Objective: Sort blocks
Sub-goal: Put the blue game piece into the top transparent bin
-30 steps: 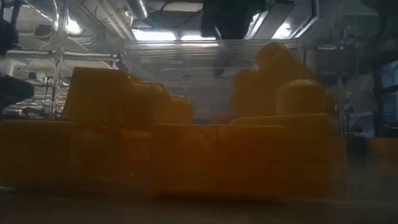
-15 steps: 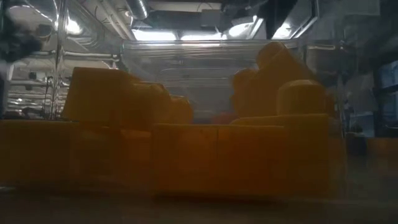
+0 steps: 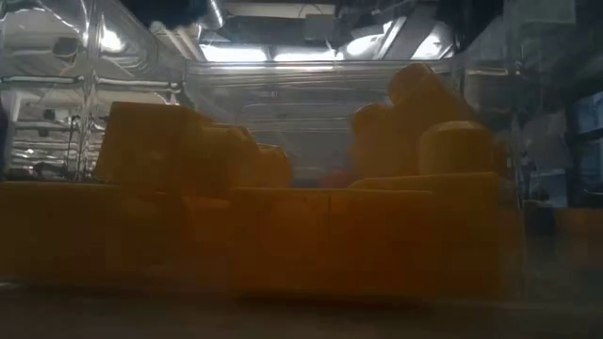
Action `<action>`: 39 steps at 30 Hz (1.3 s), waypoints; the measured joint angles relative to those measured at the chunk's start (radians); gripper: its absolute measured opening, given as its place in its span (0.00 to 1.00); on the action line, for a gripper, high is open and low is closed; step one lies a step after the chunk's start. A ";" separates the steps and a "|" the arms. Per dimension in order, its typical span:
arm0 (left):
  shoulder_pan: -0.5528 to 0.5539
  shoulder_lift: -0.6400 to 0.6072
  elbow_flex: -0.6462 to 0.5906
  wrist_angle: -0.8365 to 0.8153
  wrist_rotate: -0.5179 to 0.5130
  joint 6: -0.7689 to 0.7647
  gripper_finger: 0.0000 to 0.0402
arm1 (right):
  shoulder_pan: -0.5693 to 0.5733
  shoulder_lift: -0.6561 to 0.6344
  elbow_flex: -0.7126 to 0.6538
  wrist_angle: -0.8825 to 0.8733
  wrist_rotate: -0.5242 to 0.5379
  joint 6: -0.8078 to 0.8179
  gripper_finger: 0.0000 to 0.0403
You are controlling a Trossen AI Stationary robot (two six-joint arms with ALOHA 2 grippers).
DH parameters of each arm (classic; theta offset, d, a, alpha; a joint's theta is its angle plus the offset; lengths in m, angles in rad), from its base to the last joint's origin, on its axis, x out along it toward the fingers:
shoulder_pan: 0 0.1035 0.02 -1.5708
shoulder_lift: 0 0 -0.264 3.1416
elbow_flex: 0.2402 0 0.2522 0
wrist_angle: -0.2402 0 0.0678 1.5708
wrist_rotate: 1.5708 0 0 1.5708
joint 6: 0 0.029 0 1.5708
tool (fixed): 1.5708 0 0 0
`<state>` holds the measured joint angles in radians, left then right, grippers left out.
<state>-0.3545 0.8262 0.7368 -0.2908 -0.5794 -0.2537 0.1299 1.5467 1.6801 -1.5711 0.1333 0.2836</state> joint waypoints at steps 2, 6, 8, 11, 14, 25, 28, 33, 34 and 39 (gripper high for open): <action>0.078 0.017 0.000 0.084 -0.012 0.099 0.31 | 0.047 0.000 -0.041 0.000 -0.042 0.072 0.68; 0.236 0.088 0.000 0.285 0.006 0.272 0.31 | 0.153 -0.001 -0.096 0.001 -0.117 0.189 0.68; 0.304 0.138 0.000 0.380 0.027 0.327 0.32 | 0.210 0.000 -0.113 0.003 -0.141 0.245 0.68; 0.395 0.224 0.000 0.495 0.039 0.396 0.32 | 0.303 0.000 -0.124 0.028 -0.153 0.361 0.68; 0.470 0.308 0.000 0.593 0.040 0.419 0.32 | 0.389 0.000 -0.135 0.112 -0.153 0.514 0.68; 0.629 0.539 0.000 0.777 0.059 0.258 0.36 | 0.617 0.089 -0.186 0.318 -0.118 0.863 0.68; 0.645 0.563 0.000 0.777 0.060 0.188 0.41 | 0.644 0.134 -0.186 0.303 -0.106 0.841 0.68; 0.665 0.573 0.000 0.776 0.070 0.073 0.47 | 0.650 0.198 -0.186 0.285 -0.099 0.747 0.68; 0.668 0.573 0.000 0.776 0.078 0.056 0.48 | 0.649 0.208 -0.186 0.280 -0.098 0.722 0.68; 0.674 0.573 0.000 0.774 0.129 -0.003 0.51 | 0.635 0.247 -0.186 0.296 -0.153 0.673 0.68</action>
<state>0.3193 1.3991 0.7364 0.4831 -0.4501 -0.2564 0.7654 1.7938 1.4937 -1.2754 -0.0201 0.9568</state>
